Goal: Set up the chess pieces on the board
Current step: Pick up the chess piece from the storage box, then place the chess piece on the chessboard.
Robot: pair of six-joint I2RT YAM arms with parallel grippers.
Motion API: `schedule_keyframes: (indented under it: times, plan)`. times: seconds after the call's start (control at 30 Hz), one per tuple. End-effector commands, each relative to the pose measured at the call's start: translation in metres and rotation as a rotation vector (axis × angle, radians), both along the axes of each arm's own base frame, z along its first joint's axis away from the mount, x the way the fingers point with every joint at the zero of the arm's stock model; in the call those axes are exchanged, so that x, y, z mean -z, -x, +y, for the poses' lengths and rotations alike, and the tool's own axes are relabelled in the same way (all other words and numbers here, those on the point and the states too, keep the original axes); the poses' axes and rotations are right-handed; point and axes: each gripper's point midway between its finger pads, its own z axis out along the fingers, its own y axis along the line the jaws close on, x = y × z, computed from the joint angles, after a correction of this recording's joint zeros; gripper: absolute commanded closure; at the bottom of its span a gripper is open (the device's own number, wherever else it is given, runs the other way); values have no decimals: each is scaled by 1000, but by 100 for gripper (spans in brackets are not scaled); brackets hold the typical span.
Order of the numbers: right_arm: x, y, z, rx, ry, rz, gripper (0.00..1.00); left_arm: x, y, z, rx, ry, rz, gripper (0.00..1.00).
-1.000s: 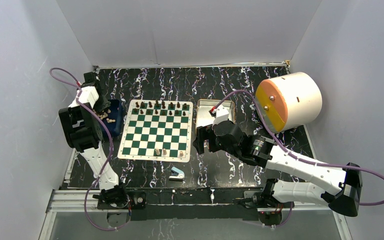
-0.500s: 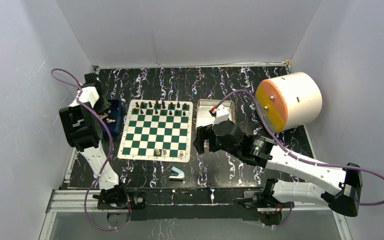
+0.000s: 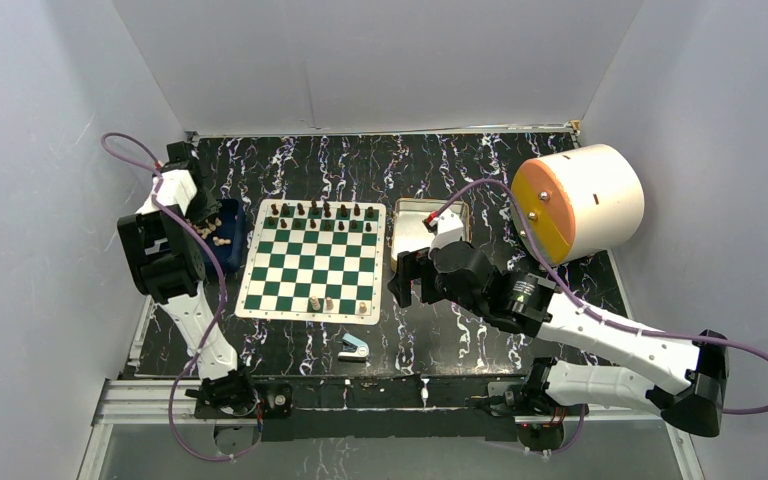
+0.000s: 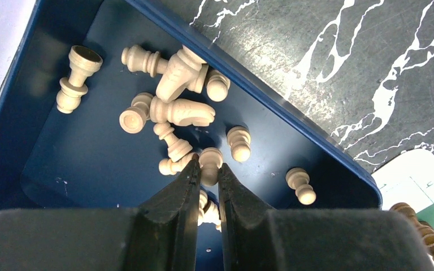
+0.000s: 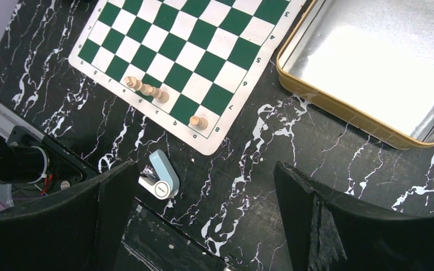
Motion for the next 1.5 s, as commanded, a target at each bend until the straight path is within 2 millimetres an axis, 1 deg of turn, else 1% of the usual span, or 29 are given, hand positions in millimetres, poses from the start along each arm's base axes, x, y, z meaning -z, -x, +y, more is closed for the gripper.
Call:
schedule_keyframes:
  times: [0.0,0.13,0.3,0.37,0.5,0.57,0.7,0.8,0.97,1.07,1.23,1.3,1.47]
  plan:
    - [-26,-4,-1,19,-69,-47,1,-45,-1,1,11,-12,-69,88]
    - [-30,-4,-2,18,-71,-54,1,-56,3,-1,15,-10,-77,88]
    - [-32,-2,-1,8,-89,-48,1,-78,6,-7,30,7,-109,88]
    - [-31,-1,-1,9,-94,-41,1,-84,11,-10,35,11,-117,88]
    - [-32,3,-1,5,-112,-26,1,-90,23,-15,37,16,-125,88]
    - [-33,4,-2,3,-118,-21,2,-93,28,-21,45,34,-135,88]
    - [-34,7,-7,8,-129,-15,1,-98,42,-40,77,47,-142,88]
    - [-36,9,-9,7,-137,-14,1,-99,56,-54,109,51,-129,88]
    - [-38,12,-12,3,-135,-8,1,-108,78,-77,160,40,-120,88]
    - [-37,14,-13,-3,-136,0,1,-107,92,-93,195,27,-89,88]
    - [-37,16,-15,-5,-135,6,1,-91,117,-120,226,50,-56,88]
    - [-36,16,-15,-4,-137,7,1,-81,125,-124,228,49,-33,88]
    - [-36,15,-12,-8,-139,8,1,-61,135,-136,218,114,-22,88]
